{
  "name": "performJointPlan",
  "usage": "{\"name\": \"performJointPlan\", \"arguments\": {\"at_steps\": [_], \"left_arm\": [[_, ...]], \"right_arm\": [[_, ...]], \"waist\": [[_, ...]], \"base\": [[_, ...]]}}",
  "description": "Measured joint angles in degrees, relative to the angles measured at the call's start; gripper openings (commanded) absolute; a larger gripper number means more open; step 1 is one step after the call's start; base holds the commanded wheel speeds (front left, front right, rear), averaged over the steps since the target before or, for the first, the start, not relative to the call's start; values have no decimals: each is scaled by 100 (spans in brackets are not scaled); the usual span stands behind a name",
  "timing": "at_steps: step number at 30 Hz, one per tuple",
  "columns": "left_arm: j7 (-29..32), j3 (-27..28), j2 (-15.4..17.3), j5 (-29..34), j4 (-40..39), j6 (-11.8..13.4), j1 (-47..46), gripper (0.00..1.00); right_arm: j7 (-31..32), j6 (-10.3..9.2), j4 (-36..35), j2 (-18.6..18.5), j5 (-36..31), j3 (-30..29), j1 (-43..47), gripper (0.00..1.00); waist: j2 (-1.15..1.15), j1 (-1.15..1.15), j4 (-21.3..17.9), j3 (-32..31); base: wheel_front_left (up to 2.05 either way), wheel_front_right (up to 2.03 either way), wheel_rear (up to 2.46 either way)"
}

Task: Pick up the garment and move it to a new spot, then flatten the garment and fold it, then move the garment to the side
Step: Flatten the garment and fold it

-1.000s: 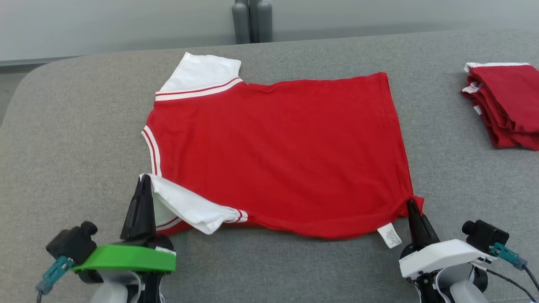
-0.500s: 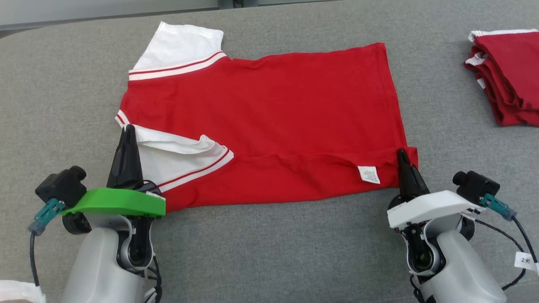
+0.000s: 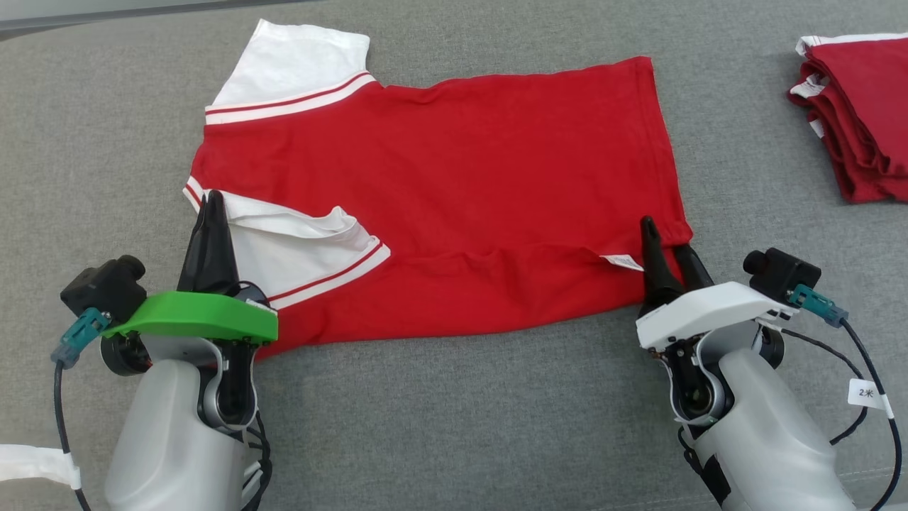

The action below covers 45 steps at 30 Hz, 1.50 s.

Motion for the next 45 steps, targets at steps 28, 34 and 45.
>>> {"name": "performJointPlan", "arguments": {"at_steps": [28, 34, 45], "left_arm": [[361, 155, 310, -264, -945, 8, 1617, 100], [1082, -15, 379, -392, -1033, 113, 2025, 100], [1464, -52, 343, -463, -893, 453, 2001, 100]], "right_arm": [[-41, 0, -1895, -1, -2042, -1236, 779, 100], [-41, 0, -2299, 1, -2092, -1184, 1313, 100], [-41, 0, -2396, 0, -2039, -1089, 1415, 100]], "waist": [[0, 0, 227, -358], [0, 0, 295, -491], [0, 0, 129, -402]], "base": [[0, 0, 0], [0, 0, 0], [0, 0, 0]]}}
